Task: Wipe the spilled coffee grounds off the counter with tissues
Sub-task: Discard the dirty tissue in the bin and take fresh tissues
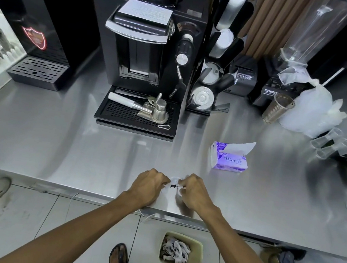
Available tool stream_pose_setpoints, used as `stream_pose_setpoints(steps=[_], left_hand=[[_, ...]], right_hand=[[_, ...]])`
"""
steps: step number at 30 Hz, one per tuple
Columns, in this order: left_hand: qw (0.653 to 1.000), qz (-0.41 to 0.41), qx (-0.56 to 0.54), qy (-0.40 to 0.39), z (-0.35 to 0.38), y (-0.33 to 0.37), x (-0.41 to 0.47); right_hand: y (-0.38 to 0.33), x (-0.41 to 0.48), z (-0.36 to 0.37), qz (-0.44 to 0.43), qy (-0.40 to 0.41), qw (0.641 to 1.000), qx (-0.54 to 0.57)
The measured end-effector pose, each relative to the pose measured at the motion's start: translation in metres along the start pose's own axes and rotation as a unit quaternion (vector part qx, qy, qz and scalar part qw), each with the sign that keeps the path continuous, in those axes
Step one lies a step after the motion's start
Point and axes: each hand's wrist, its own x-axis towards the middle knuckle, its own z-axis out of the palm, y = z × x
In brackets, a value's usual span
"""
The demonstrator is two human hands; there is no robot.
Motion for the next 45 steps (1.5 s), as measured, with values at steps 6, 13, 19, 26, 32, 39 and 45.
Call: stream_pose_setpoints(steps=[6,13,19,26,32,39,45], left_hand=[[0.998,-0.026,-0.053,0.014,0.008,-0.007,0.009],[0.998,0.009,-0.062,0.027,0.002,-0.009,0.014],[0.996,0.038,-0.07,0.038,0.002,-0.011,0.014],[0.994,0.058,-0.086,0.045,0.007,-0.019,0.018],[0.994,0.066,-0.069,0.059,0.012,-0.026,0.02],[0.991,0.108,-0.041,0.072,0.014,-0.031,0.022],[0.988,0.11,-0.088,0.065,0.016,-0.029,0.02]], right_hand=[[-0.003,0.002,0.0,0.007,0.034,0.999,0.015],[-0.002,0.001,0.005,0.008,0.071,0.991,0.115],[-0.004,-0.002,0.012,-0.012,0.112,0.987,0.118],[-0.001,-0.008,0.021,-0.061,0.122,0.986,0.09],[0.003,-0.011,0.019,-0.082,0.089,0.992,0.029],[0.001,-0.007,0.007,-0.061,0.116,0.989,0.068],[0.002,-0.006,0.004,-0.111,0.103,0.988,0.022]])
